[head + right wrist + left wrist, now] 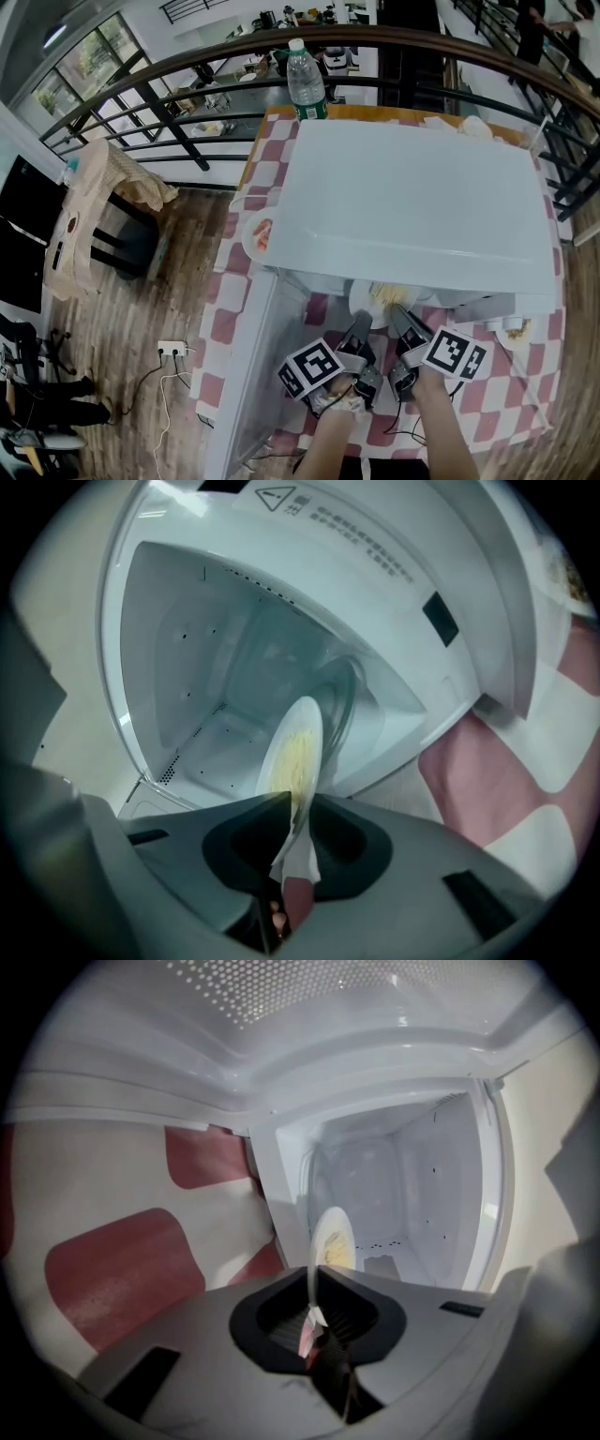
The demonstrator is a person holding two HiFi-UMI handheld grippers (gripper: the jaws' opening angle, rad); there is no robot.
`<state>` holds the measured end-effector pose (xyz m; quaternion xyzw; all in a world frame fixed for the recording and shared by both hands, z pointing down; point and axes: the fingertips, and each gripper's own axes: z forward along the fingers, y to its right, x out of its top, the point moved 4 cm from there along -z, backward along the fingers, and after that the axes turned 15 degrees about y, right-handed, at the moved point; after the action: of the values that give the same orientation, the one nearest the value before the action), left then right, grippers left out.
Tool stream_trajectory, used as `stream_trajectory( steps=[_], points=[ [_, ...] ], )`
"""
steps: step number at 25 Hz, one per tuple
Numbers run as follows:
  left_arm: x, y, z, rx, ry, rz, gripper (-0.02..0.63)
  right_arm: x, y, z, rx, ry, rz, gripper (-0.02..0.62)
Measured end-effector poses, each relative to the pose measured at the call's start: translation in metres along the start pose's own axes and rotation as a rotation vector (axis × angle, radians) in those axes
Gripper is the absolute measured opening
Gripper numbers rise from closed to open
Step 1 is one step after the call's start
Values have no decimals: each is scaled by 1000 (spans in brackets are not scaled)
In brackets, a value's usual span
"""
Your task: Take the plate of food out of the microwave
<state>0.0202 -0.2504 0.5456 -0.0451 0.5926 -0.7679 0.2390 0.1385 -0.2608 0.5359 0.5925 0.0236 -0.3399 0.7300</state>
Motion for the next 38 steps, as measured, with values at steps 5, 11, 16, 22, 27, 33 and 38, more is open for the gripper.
stream_trajectory(
  steps=[5, 11, 16, 22, 27, 33, 38],
  points=[
    [0, 0, -6, 2, -13, 8, 37, -4, -1, -6, 13, -2, 10, 44],
    [-7, 7, -22, -12, -35, -4, 37, -5, -8, -26, 16, 31, 40, 40],
    [-14, 17, -41, -22, -58, 19, 38, -8, -15, -50, -9, 62, 74, 40],
    [-22, 29, -61, -45, -97, 36, 38, -9, -28, -75, 2, 118, 84, 38],
    [-32, 36, -79, -58, -136, 47, 38, -9, -40, -95, 52, 173, 79, 38],
    [-42, 42, -101, -68, -186, 71, 40, -15, -44, -125, 20, 221, 82, 38],
    [-50, 45, -119, -59, -197, 71, 40, -26, -35, -154, -106, 220, 112, 37]
  ],
)
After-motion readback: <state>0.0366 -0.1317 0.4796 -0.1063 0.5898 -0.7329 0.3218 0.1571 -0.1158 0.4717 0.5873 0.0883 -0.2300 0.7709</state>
